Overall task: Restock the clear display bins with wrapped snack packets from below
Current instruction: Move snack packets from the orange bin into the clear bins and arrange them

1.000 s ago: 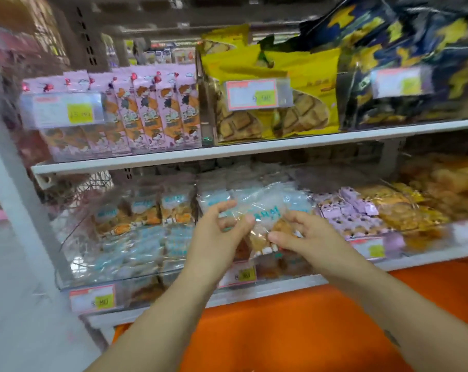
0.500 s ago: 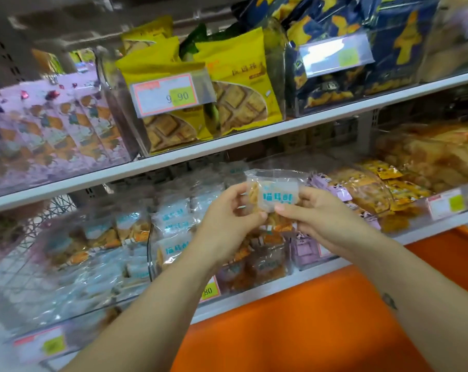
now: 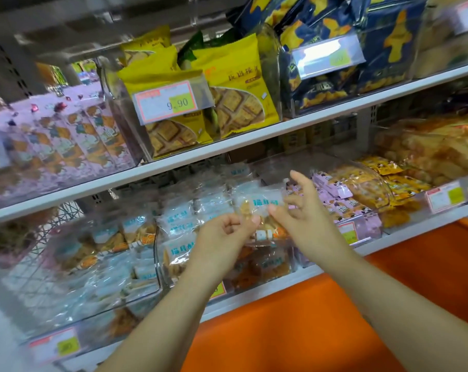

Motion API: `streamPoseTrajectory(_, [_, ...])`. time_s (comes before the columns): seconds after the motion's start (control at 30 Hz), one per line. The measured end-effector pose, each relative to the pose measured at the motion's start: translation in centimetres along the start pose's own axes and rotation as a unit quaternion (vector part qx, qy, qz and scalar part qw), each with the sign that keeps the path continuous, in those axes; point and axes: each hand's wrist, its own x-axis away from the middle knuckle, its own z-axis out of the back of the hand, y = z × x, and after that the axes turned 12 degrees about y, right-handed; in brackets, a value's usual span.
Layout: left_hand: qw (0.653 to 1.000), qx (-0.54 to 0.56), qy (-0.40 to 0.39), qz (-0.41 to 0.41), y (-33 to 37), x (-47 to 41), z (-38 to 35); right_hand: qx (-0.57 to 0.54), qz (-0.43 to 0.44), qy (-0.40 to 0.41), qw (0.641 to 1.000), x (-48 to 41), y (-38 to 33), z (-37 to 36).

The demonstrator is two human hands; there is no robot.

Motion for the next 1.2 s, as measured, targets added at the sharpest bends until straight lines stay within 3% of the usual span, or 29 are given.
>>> streamPoseTrajectory(0.07, [0.996, -0.045, 0.042, -0.059, 0.0, -0.2, 0.0, 0.024, 0.069, -0.048, 0.996, 0.3, 0.3, -0.1])
streamPoseTrajectory(0.17, [0.989, -0.088, 0.027, -0.115, 0.2, -0.5, 0.2, 0.094, 0.103, -0.117, 0.983, -1.0, 0.7, 1.1])
streamPoseTrajectory(0.27, [0.971, -0.166, 0.050, -0.165, -0.6, -1.0, 0.7, 0.156, 0.131, -0.075, 0.976, -2.1, 1.5, 1.7])
streamPoseTrajectory(0.3, [0.946, -0.230, 0.084, -0.211, -1.4, -1.0, 1.1, 0.185, 0.144, -0.062, 0.970, -2.1, 2.0, 1.5])
streamPoseTrajectory(0.4, [0.823, -0.413, 0.130, -0.367, -4.6, -0.9, 1.8, 0.278, 0.182, -0.048, 0.942, -1.7, 3.6, 0.2])
streamPoseTrajectory(0.53, [0.756, -0.503, 0.094, -0.409, -7.2, -1.0, 1.6, 0.456, 0.316, 0.035, 0.831, -1.3, 3.9, -0.6])
streamPoseTrajectory(0.6, [0.733, -0.519, 0.093, -0.431, -7.4, -1.5, 1.9, 0.471, 0.313, 0.020, 0.824, -1.2, 4.0, -0.8])
streamPoseTrajectory(0.7, [0.713, -0.531, 0.073, -0.452, -7.3, -2.5, 2.7, 0.492, 0.343, -0.061, 0.798, -0.8, 4.4, -1.2])
streamPoseTrajectory(0.8, [0.706, -0.535, 0.047, -0.461, -7.0, -3.2, 3.3, 0.519, 0.367, -0.078, 0.768, -0.8, 4.2, -1.2])
streamPoseTrajectory(0.93, [0.729, -0.519, 0.014, -0.446, -6.9, -3.4, 4.0, 0.570, 0.361, -0.063, 0.735, -1.4, 4.0, -2.0])
streamPoseTrajectory(1.1, [0.720, -0.520, -0.007, -0.459, -7.3, -3.6, 4.6, 0.573, 0.342, -0.061, 0.742, -2.1, 4.3, -2.4])
streamPoseTrajectory(1.2, [0.728, -0.512, -0.025, -0.456, -7.3, -3.7, 4.9, 0.586, 0.352, -0.076, 0.726, -2.0, 3.7, -2.3])
